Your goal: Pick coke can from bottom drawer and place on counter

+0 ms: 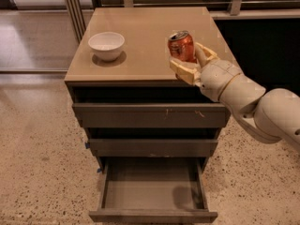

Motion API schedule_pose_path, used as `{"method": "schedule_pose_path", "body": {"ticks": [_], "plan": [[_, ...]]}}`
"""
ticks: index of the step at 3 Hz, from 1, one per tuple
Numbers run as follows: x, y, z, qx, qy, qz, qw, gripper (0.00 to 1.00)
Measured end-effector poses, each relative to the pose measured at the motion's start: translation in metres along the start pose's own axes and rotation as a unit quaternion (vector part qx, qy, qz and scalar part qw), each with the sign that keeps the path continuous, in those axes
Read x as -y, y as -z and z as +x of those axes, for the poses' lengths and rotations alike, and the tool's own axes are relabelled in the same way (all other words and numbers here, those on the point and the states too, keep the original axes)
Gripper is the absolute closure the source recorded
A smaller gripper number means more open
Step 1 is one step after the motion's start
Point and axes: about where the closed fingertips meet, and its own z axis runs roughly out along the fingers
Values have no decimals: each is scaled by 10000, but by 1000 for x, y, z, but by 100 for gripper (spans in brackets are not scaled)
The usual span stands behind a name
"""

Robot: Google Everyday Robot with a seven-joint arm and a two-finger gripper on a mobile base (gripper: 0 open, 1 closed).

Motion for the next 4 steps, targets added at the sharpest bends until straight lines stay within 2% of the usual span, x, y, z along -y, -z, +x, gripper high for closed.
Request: {"method": "schedule_pose_path", "body": {"ticks": [1,2,3,4], "plan": [[30,-19,10,-43,-105,85,9999,100],[50,-38,36,-127,-362,-7,9993,100],[62,-56,66,-228,-636,-138,9976,100],[69,-77,86,-285,-741,-204,9966,100]]}}
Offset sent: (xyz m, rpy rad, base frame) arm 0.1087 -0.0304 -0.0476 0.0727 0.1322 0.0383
